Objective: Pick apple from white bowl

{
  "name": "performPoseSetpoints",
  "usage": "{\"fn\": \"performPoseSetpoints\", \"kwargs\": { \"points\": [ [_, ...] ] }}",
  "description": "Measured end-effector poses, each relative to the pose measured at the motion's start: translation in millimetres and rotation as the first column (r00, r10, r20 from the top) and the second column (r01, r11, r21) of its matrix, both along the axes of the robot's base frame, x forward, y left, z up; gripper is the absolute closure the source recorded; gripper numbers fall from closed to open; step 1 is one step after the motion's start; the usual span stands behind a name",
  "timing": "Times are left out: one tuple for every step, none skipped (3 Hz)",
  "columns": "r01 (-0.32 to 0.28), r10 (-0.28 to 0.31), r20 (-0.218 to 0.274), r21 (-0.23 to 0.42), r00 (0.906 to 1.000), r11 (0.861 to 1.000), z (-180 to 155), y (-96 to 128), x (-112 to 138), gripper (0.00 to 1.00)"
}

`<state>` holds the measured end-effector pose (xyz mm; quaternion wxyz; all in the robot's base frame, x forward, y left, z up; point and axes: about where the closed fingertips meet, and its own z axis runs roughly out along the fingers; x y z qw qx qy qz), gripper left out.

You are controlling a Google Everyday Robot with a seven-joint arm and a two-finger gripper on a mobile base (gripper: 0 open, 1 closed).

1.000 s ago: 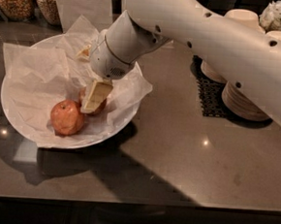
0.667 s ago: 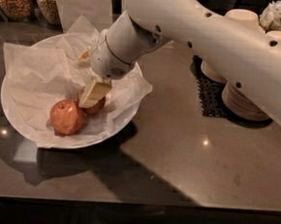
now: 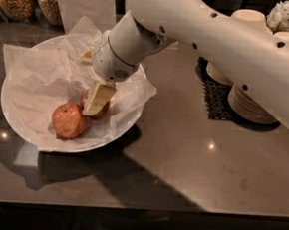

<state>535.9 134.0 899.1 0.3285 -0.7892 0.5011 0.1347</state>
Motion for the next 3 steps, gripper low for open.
{"fn": "performPoseSetpoints", "kwargs": {
  "points": [
    [0.011,-0.011,-0.004,-0.003,0.9999,1.0,-0.5,-1.9,-2.3,0.17],
    [0.043,-0.043,-0.019,0.0,0.9989,0.999,-5.2,-11.0,-5.5,0.18],
    [0.067,-0.067,-0.037,-0.001,0.997,0.998,-10.7,-19.5,-4.9,0.18]
  ]
}}
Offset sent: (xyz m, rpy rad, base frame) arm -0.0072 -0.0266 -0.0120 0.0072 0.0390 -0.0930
